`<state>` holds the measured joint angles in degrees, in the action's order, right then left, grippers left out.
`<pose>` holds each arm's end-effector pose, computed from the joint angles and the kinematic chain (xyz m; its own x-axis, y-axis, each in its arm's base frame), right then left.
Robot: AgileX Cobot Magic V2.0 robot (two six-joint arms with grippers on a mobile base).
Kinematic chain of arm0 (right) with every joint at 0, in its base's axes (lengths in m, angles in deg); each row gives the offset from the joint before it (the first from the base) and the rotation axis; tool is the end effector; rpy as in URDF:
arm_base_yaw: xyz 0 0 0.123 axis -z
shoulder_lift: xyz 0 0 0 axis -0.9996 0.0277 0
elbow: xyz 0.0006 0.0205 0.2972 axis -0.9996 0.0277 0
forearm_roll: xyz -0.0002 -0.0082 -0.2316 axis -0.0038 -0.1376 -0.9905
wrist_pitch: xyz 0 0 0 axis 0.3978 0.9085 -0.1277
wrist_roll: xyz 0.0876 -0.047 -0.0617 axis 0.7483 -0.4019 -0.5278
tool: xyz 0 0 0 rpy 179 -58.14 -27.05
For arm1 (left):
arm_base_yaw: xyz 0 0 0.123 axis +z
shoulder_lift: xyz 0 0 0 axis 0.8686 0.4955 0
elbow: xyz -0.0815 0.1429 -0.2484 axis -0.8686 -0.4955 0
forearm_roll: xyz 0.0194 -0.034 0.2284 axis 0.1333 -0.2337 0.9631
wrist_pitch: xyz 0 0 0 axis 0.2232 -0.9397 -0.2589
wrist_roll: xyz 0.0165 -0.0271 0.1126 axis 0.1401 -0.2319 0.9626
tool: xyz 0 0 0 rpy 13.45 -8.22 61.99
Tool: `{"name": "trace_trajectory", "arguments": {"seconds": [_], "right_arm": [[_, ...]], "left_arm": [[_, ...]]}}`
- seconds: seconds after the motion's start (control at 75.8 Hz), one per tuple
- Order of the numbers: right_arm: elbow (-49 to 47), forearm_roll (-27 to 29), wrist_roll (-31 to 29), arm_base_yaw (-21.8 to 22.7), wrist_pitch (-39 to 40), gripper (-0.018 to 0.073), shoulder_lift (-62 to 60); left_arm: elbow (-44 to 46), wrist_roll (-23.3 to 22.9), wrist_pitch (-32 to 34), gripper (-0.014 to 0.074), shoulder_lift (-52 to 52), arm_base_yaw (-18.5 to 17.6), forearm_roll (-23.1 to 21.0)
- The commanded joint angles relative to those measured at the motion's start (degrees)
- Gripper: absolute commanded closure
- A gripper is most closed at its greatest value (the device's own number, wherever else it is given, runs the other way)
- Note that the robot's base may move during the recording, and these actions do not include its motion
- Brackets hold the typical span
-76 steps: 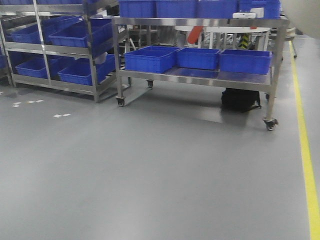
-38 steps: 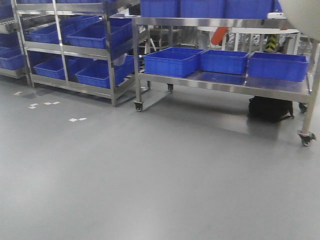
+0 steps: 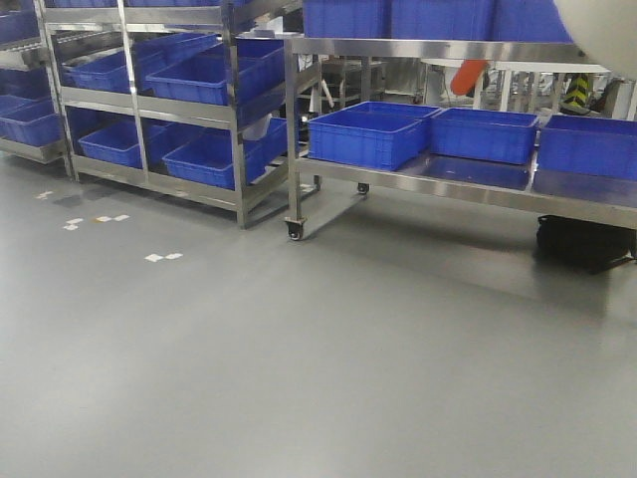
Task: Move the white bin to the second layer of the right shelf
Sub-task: 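Drive along the yellow floor line past the blue bin racks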
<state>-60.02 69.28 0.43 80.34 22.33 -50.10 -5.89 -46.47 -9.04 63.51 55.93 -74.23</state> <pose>0.1138 0.0173 0.3606 -0.3642 0.1137 -0.9244 -0.0919 0.9833 0.1571 0.0484 -0.0037 0.1940 -0.0739 0.0495 -0.9960 0.0794 0.9959 0.0436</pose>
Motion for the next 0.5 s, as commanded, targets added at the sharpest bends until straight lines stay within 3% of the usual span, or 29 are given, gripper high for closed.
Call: {"name": "trace_trajectory", "arguments": {"seconds": [0.0,0.488], "right_arm": [[-1.7,-0.19,-0.38,0.39,5.7,0.0504,-0.04],[-1.7,-0.19,-0.38,0.39,5.7,0.0504,-0.04]], "left_arm": [[-2.11,-0.3,5.01,0.0512,-0.8,-0.15,0.0],[-2.11,-0.3,5.01,0.0512,-0.8,-0.15,0.0]]}}
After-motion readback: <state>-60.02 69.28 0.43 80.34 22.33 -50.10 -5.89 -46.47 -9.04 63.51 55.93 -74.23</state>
